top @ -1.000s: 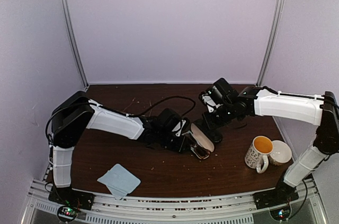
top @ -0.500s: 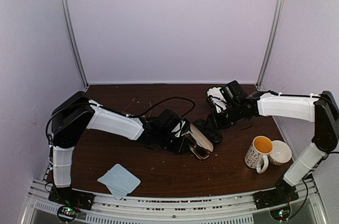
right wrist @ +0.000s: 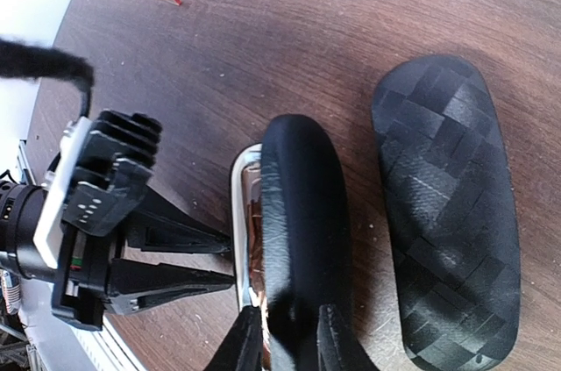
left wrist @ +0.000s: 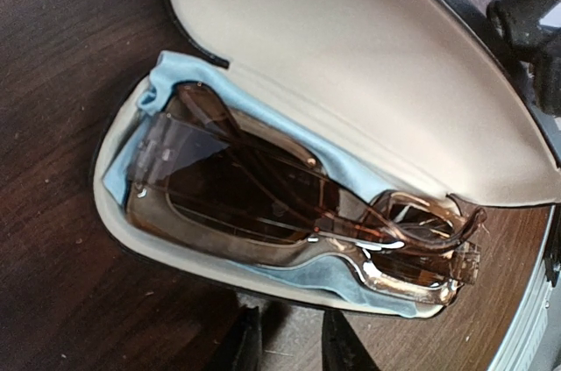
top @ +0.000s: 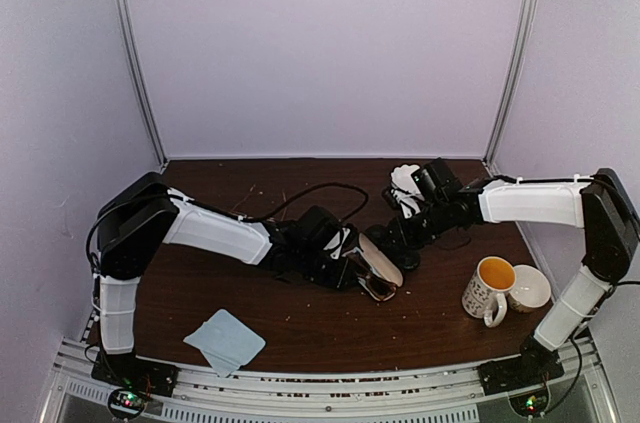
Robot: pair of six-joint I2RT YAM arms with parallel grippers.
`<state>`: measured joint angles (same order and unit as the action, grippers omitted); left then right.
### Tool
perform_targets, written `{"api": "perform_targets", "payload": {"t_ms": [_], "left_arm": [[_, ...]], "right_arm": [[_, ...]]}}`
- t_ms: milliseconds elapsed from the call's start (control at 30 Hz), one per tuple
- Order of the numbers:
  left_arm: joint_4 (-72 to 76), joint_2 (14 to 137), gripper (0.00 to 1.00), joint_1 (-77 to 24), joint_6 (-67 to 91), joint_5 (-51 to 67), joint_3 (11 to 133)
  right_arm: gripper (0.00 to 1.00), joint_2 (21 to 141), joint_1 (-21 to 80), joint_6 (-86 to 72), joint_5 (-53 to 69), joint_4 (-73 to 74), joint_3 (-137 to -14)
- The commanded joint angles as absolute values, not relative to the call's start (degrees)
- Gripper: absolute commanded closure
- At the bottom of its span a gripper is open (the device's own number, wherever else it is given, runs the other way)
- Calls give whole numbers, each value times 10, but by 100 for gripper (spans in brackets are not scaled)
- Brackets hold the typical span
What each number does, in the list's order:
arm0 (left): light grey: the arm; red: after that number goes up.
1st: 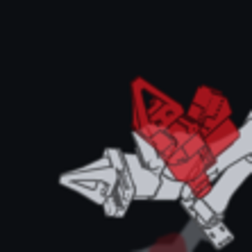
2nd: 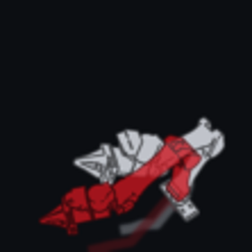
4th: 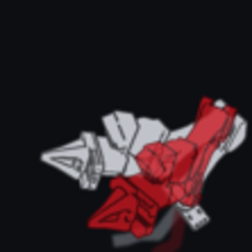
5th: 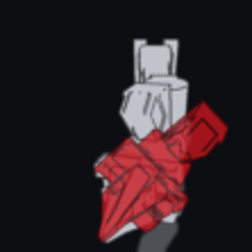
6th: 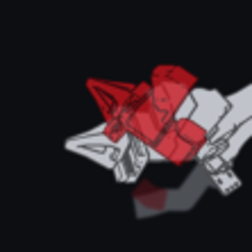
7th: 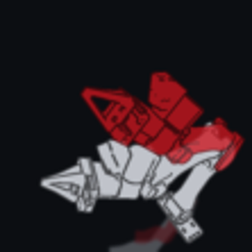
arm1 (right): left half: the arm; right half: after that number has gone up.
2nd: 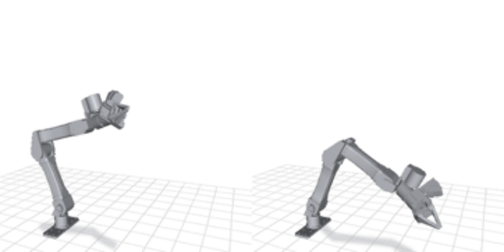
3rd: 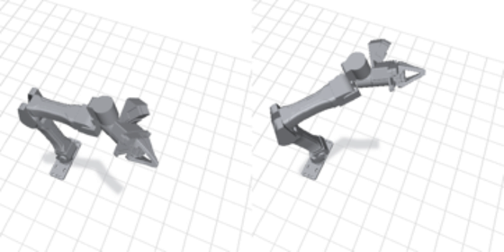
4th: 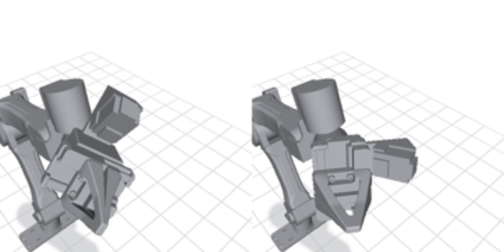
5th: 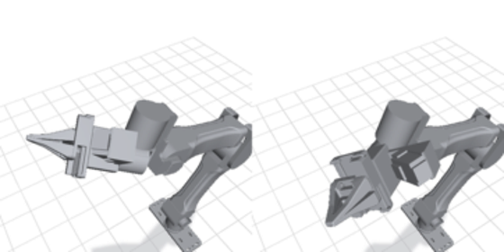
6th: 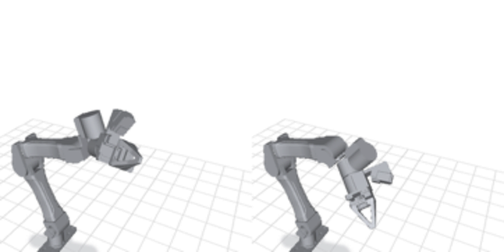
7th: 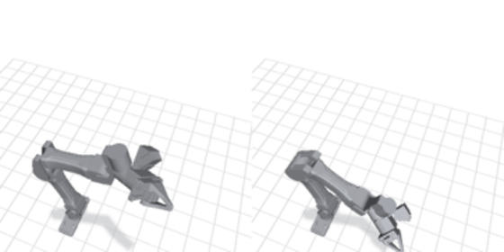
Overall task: Organize the sunglasses
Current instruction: Hold the case with sunglasses at the center of the board, then close the case with sunglasses at the center of the board.
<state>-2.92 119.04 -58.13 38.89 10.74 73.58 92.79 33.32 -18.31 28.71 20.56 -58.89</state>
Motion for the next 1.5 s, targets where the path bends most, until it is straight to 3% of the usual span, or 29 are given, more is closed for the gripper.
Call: {"api": "perform_targets", "payload": {"t_ms": [0, 567, 1467], "left_arm": [[-12, 1188, 74, -584, 380, 104, 736], [-13, 1190, 74, -584, 381, 105, 737], [-11, 1200, 74, -584, 381, 111, 744]], "right_arm": [[78, 928, 321, -181, 293, 191, -576], [86, 935, 303, -208, 380, 121, -525], [93, 954, 339, -227, 374, 87, -473]]}}
